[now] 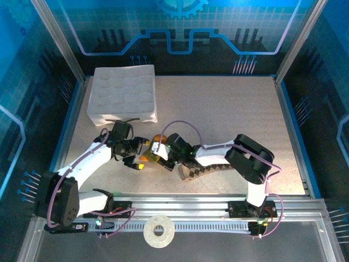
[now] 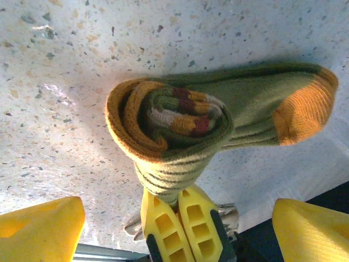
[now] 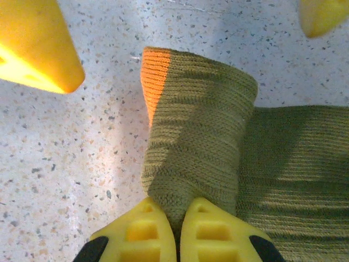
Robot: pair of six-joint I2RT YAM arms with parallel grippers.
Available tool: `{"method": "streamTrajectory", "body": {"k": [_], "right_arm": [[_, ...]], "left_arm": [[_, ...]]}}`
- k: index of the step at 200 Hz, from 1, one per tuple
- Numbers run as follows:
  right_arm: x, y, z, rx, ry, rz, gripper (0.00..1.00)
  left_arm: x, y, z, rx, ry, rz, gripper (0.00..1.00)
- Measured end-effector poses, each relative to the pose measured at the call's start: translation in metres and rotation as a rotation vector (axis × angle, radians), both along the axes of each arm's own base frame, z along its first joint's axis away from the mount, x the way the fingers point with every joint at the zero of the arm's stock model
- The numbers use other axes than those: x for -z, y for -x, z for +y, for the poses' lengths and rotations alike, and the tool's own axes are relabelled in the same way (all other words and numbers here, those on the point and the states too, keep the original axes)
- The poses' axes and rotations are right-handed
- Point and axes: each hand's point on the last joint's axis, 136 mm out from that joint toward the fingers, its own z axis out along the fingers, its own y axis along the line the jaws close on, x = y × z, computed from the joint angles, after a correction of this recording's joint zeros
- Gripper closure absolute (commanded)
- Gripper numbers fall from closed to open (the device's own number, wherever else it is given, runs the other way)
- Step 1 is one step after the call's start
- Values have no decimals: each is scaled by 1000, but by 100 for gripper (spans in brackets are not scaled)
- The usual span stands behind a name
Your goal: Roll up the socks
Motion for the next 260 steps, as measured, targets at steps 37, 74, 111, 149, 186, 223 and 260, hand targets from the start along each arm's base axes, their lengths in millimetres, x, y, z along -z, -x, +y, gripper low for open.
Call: {"method": "streamTrajectory", "body": {"k": [37,74,111,149,186,223,260], "right_arm": [[0,-5,2,-19,-57,162,100],[1,-11,-3,-20,-116,332,100],[3,-14,-5,-24,-132,481,100],[2,-12,-5,-22,-122,561,100],[-1,-7,-10,-15,-105,514,65],[-5,39,-39,-55,-12,203,36],[-16,58,-29,-173,74,-154,35]], "left_arm": [[8,5,-3,16,6,-23,23],[19,4,-16,64,5,-23,25],[41,-2,-19,87,-28,-2,41],[51,-9,-16,94,-59,-13,74],[51,-6,-17,108,-58,-11,100],[52,4,-15,103,-42,5,100],[52,15,-8,81,-1,54,100]]}}
